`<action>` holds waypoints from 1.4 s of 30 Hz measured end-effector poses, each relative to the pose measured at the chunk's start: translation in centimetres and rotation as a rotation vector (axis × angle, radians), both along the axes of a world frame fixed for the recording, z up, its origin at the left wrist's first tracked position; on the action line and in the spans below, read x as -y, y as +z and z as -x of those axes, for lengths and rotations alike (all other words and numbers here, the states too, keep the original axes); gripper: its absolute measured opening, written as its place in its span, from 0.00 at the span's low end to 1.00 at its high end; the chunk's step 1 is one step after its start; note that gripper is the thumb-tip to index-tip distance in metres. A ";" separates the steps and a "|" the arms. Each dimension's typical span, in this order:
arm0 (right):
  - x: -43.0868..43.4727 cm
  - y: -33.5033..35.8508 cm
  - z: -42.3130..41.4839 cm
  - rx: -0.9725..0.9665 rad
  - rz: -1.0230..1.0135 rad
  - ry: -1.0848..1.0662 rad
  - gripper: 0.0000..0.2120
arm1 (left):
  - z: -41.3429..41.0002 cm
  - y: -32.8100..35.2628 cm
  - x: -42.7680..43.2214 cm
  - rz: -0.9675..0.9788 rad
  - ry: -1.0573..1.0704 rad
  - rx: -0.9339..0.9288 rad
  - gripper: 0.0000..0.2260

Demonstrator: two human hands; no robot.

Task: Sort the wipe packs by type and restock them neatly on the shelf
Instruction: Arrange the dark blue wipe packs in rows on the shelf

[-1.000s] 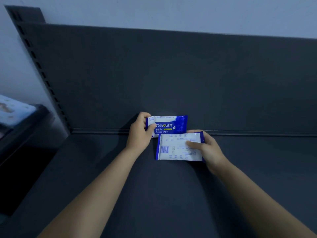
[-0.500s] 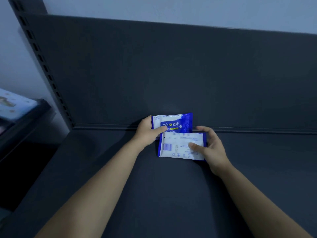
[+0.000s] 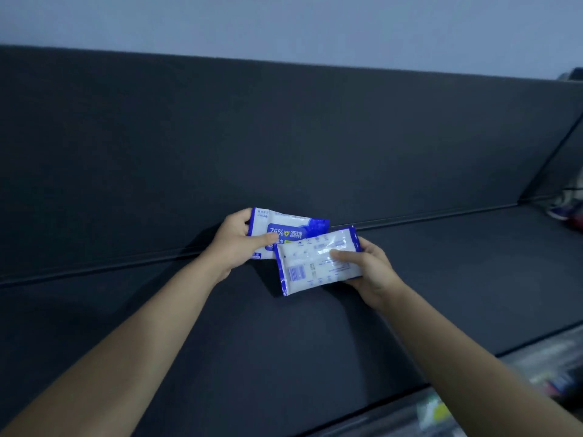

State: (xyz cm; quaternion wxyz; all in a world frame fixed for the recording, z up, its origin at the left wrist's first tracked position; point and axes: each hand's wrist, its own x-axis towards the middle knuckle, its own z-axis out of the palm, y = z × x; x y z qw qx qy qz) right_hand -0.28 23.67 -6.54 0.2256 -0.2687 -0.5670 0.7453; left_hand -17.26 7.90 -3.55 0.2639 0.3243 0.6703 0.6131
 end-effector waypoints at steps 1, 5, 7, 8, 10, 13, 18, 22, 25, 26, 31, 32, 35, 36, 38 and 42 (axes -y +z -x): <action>-1.4 0.1 -1.3 0.009 -0.004 -0.014 0.15 | -1.2 0.1 -1.5 0.007 -0.026 -0.014 0.11; -7.8 0.2 -6.6 0.023 -0.017 -0.049 0.13 | -6.1 -0.5 -8.6 0.055 -0.082 -0.086 0.12; -11.7 0.3 -9.1 0.028 -0.039 -0.053 0.12 | -8.7 -0.9 -12.7 0.048 -0.075 -0.098 0.12; -13.8 0.5 -10.2 0.032 -0.055 -0.051 0.12 | -10.1 -1.2 -14.8 0.036 -0.061 -0.096 0.11; -18.2 0.9 -12.3 0.047 -0.079 -0.035 0.11 | -12.8 -1.7 -19.1 0.003 -0.004 -0.067 0.11; -24.4 1.4 -14.9 0.052 -0.072 -0.015 0.10 | -16.0 -2.2 -25.0 -0.035 0.093 0.002 0.09; -31.9 1.3 -16.7 0.038 -0.073 -0.006 0.07 | -18.2 -3.1 -31.0 -0.037 0.205 0.043 0.09; -35.0 0.6 -17.1 -0.004 -0.076 0.029 0.13 | -18.2 -4.1 -33.3 -0.009 0.317 -0.072 0.08; -36.0 0.0 -17.2 -0.055 -0.053 0.078 0.13 | -18.1 -4.9 -34.6 0.013 0.414 -0.240 0.05; -36.1 -0.1 -17.1 -0.070 -0.055 0.090 0.13 | -18.0 -5.1 -34.9 0.006 0.450 -0.282 0.05; -36.4 -0.5 -16.3 -0.110 -0.055 0.123 0.11 | -17.5 -5.7 -36.4 -0.029 0.580 -0.359 0.09; -36.4 -0.6 -16.2 -0.112 -0.053 0.124 0.11 | -17.4 -5.7 -36.6 -0.030 0.605 -0.355 0.11; -36.2 -0.8 -15.8 -0.118 -0.054 0.129 0.10 | -17.3 -5.9 -37.2 -0.013 0.641 -0.389 0.14; -36.1 -0.7 -15.8 -0.122 -0.052 0.134 0.10 | -17.3 -6.0 -37.3 -0.003 0.642 -0.408 0.14; -36.2 -0.8 -15.8 -0.124 -0.042 0.136 0.11 | -17.3 -6.1 -37.3 0.002 0.640 -0.426 0.14; -36.4 -0.7 -15.8 -0.114 -0.007 0.128 0.11 | -17.5 -5.8 -36.6 0.012 0.690 -0.480 0.16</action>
